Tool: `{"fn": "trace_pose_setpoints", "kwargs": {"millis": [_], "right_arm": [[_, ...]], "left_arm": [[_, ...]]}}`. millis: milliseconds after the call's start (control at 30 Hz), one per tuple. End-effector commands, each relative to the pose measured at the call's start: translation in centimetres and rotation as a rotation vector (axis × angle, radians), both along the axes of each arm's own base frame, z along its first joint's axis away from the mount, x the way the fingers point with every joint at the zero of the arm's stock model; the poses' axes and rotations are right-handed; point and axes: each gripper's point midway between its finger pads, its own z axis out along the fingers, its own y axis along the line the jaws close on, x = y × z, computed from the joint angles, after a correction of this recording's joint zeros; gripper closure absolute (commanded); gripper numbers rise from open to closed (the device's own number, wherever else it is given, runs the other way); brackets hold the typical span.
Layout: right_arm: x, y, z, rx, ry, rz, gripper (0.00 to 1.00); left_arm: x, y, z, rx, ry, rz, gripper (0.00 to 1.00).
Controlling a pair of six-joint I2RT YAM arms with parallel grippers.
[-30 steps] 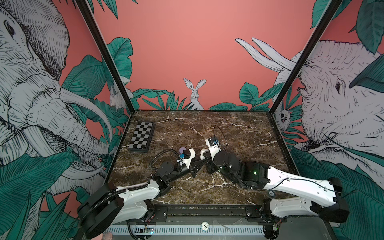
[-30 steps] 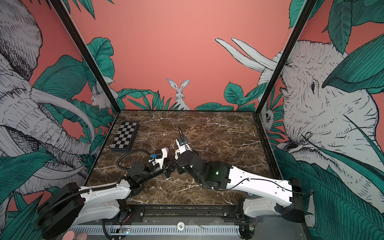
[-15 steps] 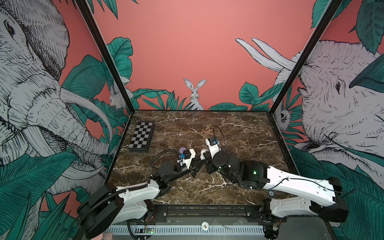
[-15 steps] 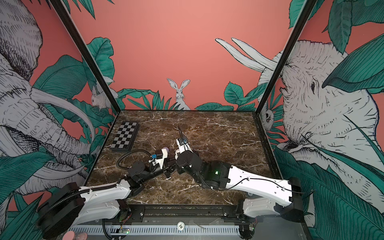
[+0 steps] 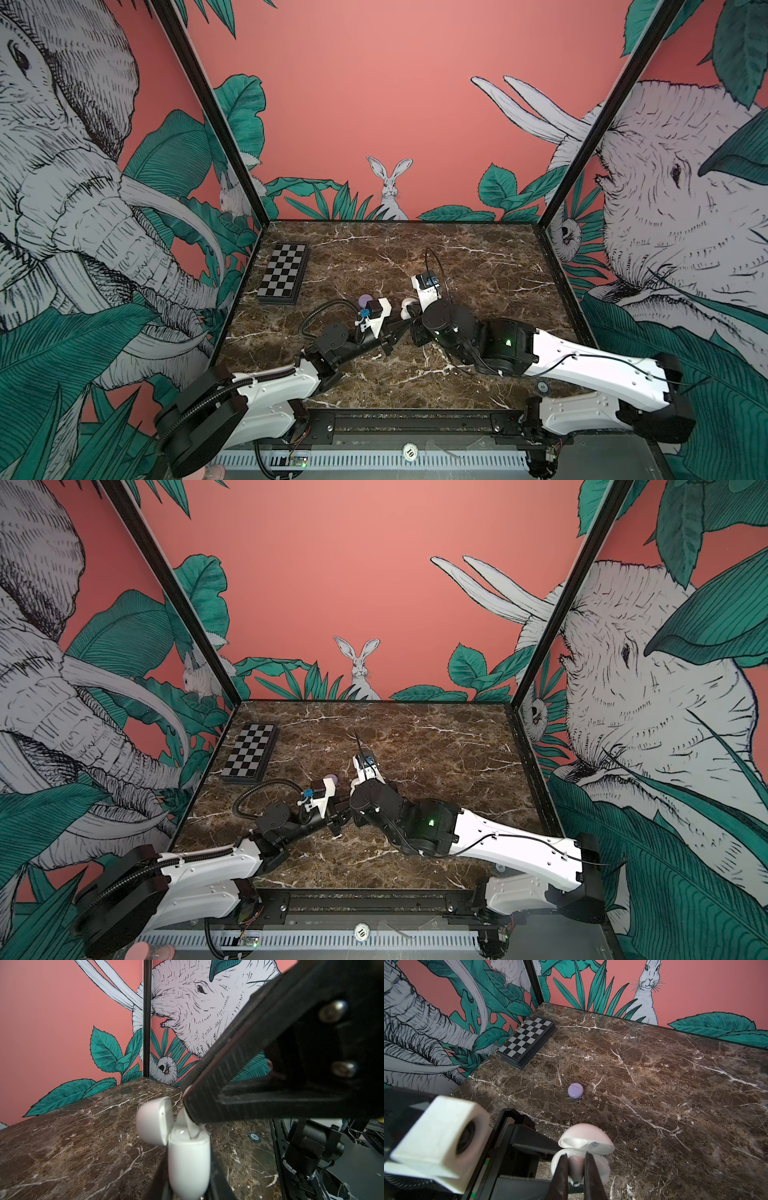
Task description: Insert the wireless bluetooth earbuds into the charging case
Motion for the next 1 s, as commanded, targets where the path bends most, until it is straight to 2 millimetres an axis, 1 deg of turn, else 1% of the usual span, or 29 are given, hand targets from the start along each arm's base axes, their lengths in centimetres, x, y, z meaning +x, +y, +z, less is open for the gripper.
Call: {"fn": "trace_pose_setpoints", "kwargs": {"millis": [0,433,967], "right_arm": [[0.48,-0.7,-1.09,-0.045,0.031,-0.035,1.0],[0.69,-0.87,-1.59,-0.039,0.057,-0.045,1.0],[1.03,-1.61,-1.27,-0.011,0.06,-0.077,1.0]], "left_arm": [[-1.31,0.68,3.61,-0.107,-0.113,-0.021,1.0],[-1.2,0.87,3.77,-0.115,-0.116,-0.008,1.0],[-1.11,1.0,3.75,-0.122,-0.113,0.0,1.0]]}}
